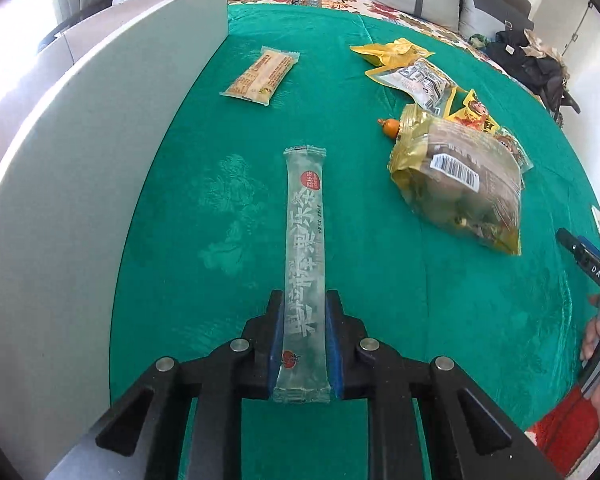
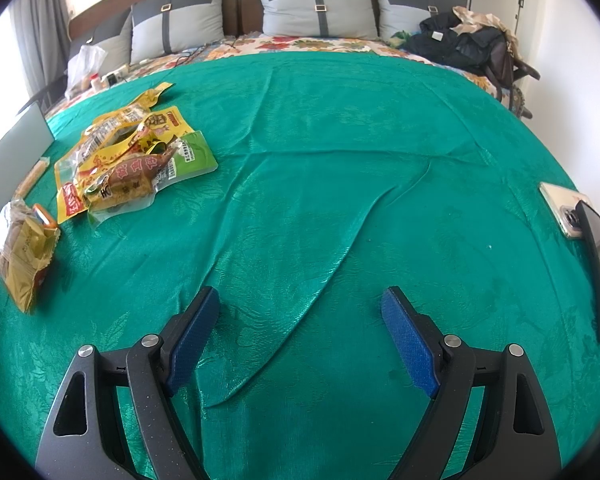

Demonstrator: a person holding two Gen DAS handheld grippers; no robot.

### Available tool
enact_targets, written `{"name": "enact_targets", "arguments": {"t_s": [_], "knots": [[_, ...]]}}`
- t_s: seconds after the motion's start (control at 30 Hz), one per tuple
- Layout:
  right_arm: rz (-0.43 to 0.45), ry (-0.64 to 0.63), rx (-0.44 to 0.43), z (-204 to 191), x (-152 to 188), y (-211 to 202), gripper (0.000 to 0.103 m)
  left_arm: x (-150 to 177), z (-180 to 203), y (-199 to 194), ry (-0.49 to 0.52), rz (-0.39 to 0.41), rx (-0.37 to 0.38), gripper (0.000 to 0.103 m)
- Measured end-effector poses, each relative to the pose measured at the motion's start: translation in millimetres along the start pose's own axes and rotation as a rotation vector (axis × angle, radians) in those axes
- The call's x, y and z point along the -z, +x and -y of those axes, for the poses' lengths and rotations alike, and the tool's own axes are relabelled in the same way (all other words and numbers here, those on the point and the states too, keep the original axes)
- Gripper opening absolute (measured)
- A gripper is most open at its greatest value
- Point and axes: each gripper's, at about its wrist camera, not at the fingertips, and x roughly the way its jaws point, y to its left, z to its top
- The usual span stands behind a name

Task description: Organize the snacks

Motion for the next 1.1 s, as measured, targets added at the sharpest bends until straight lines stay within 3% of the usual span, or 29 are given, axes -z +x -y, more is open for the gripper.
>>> {"name": "enact_targets", "arguments": {"t_s": [0.07,0.13,0.17,0.63,1.1], "knots": [[0.0,0.0,0.0,0,0,0,0.086,9,6,-2,0.017,0.032,-0.037,0.029],[0.0,0.0,-0.001,0,0,0,0.086,13,10,-1,0.023,0.046,-0.055,0.066],[0.0,0.0,0.0,0,0,0,0.086,15,11,1,0.016,0.051,-0.065,0.071],[-0.002,-0.001,0.003,-2,1,1,0.086,24,15,7,0.053,0.13,-0.079,0.097],[-0.002,-0.001,0.003,-2,1,1,0.087,22,12,9,0.058,0.118,-0.077,0.103]]}}
